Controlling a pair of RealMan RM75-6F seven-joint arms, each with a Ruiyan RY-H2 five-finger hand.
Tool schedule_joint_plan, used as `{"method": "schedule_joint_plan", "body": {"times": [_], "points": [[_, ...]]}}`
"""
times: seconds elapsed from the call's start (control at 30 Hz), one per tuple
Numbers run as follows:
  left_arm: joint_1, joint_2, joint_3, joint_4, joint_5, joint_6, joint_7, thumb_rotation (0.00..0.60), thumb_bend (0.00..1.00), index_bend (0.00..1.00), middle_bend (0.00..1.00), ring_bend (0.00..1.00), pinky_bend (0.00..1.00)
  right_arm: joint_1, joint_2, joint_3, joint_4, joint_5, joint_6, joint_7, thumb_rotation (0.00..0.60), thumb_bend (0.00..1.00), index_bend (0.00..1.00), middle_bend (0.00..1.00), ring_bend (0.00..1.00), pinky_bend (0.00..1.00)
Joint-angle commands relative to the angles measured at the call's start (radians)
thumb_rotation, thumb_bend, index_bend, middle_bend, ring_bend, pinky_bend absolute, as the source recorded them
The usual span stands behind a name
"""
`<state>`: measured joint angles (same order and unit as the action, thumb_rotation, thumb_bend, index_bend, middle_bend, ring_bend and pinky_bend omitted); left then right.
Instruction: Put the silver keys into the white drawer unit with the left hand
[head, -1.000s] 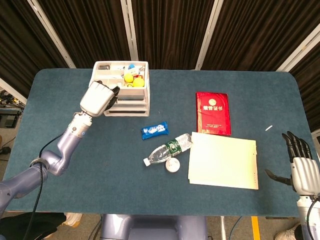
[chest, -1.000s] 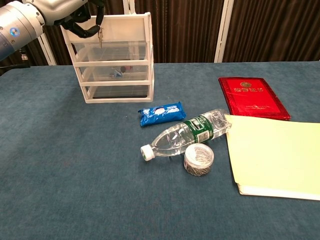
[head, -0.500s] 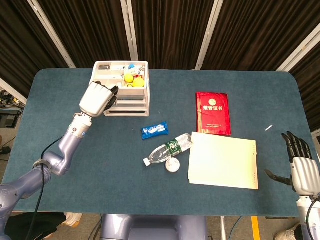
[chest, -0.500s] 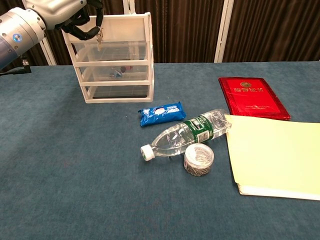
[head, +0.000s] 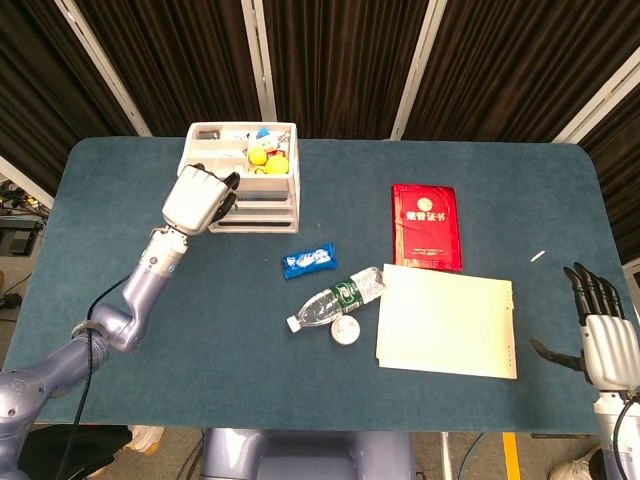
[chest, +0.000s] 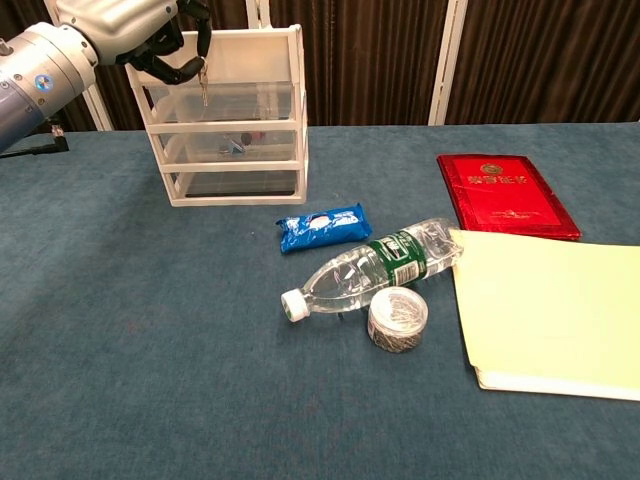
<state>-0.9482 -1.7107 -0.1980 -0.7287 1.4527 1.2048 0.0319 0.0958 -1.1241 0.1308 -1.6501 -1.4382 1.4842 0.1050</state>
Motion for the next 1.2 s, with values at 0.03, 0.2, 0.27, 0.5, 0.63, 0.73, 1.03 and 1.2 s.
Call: {"method": "schedule_joint_plan", "body": {"times": [0.03, 0.2, 0.27, 0.5, 0.63, 0.73, 1.03, 1.2], "points": [[0.001, -0.011, 0.001, 0.017, 0.001, 0.002, -0.005, 0.600, 0.44, 0.51, 0.97, 0.85, 0.74, 0.000, 0.000, 0.000, 0.000, 0.000, 0.000, 0.002, 0.600, 0.04, 0.00, 0.00, 0.00, 0.00], [-0.001, -0.031, -0.003, 0.048, 0.000, 0.005, -0.020, 0.600, 0.43, 0.49, 0.97, 0.84, 0.74, 0.000, 0.000, -0.001, 0.001, -0.002, 0.000, 0.002, 0.600, 0.04, 0.00, 0.00, 0.00, 0.00], [-0.002, -0.036, -0.003, 0.057, 0.000, 0.006, -0.024, 0.600, 0.42, 0.49, 0.97, 0.84, 0.74, 0.000, 0.000, -0.001, 0.001, -0.002, -0.001, 0.002, 0.600, 0.04, 0.00, 0.00, 0.00, 0.00], [-0.006, -0.058, -0.009, 0.091, -0.004, 0.013, -0.029, 0.600, 0.41, 0.48, 0.97, 0.84, 0.74, 0.000, 0.000, -0.001, 0.000, -0.003, 0.000, 0.003, 0.600, 0.04, 0.00, 0.00, 0.00, 0.00], [-0.007, -0.059, -0.012, 0.093, -0.005, 0.016, -0.028, 0.600, 0.40, 0.48, 0.97, 0.84, 0.74, 0.000, 0.000, -0.001, 0.001, -0.004, 0.000, 0.003, 0.600, 0.04, 0.00, 0.00, 0.00, 0.00], [-0.009, -0.057, -0.018, 0.087, -0.008, 0.022, -0.025, 0.600, 0.39, 0.48, 0.97, 0.84, 0.74, 0.000, 0.001, -0.001, 0.000, -0.004, 0.001, 0.004, 0.600, 0.04, 0.00, 0.00, 0.00, 0.00], [-0.005, -0.039, -0.023, 0.052, -0.017, 0.015, 0.017, 0.600, 0.36, 0.46, 0.97, 0.84, 0.74, -0.001, 0.002, -0.001, -0.002, -0.005, 0.003, 0.006, 0.600, 0.04, 0.00, 0.00, 0.00, 0.00], [-0.004, -0.029, -0.025, 0.027, -0.020, 0.015, 0.033, 0.600, 0.35, 0.44, 0.97, 0.84, 0.74, -0.002, 0.002, -0.001, -0.001, -0.006, 0.005, 0.006, 0.600, 0.04, 0.00, 0.00, 0.00, 0.00]]}}
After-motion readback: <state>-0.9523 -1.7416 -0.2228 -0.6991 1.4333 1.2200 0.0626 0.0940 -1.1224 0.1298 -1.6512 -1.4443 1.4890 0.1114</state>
